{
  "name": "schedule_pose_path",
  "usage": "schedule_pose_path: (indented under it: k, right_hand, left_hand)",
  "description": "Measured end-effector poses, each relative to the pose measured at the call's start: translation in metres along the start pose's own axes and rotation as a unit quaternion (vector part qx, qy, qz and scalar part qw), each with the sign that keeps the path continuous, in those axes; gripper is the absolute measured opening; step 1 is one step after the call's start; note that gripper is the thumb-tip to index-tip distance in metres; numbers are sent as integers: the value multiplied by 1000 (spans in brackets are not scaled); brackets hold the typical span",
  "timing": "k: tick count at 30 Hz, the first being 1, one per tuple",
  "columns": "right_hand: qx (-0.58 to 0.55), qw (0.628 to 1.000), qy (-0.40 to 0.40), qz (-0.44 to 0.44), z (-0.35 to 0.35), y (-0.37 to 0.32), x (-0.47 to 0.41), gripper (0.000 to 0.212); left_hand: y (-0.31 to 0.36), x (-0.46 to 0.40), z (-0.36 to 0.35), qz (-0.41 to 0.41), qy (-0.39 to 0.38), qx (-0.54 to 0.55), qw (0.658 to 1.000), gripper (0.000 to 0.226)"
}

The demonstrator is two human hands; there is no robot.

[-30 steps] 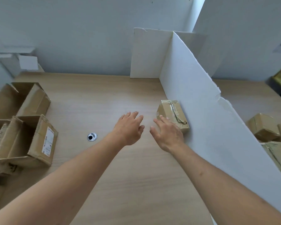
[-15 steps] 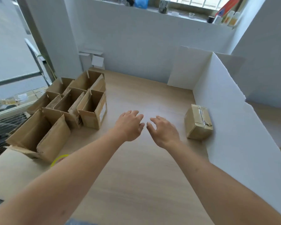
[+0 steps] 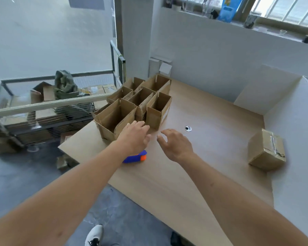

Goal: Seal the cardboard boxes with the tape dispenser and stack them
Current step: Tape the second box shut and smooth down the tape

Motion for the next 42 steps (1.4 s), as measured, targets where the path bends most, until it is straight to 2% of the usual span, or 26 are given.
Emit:
schedule_pose_path:
  k: [9,15,19,27,35,40,42]
  right_hand:
    - [-10,999,-14,-41,-73,-113,-82,47]
    - [-48,994,-22,-93,-106,-150,-110,48]
    - [-72,991,-24,-110,-125,-161,-137,44]
    - [-83,982,-54,-159,-174,-148,-200,52]
    - [-86,969,-118,-199,-220,-139,-231,52]
    - [-173,955,-75,-229,-221,-139,-234,73]
    - [-209,947,-44,-241,-212,-139,-232,79]
  left_hand:
    - [-160,-17,9,-1,-26,22,999,46]
    - [-226,-30,3,-20,-76,14,997,49]
    - [-250,-53,-10,-32,-88,15,995,49]
    - [-280,-120,-40,-50,-112,19,992,48]
    - [-300,-161,-69,-4,-171,20,985,51]
    - [-299,-170,-67,-29,-160,9,987,68]
    - [-299,-173,-57,-34,-143,10,989,66]
Point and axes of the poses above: each hand's wrist, its own x-axis away from the middle knuckle, its own z-axis out of the back of the hand, y = z × x, the point moved 9 cm from there along -x, towards the middle knuckle
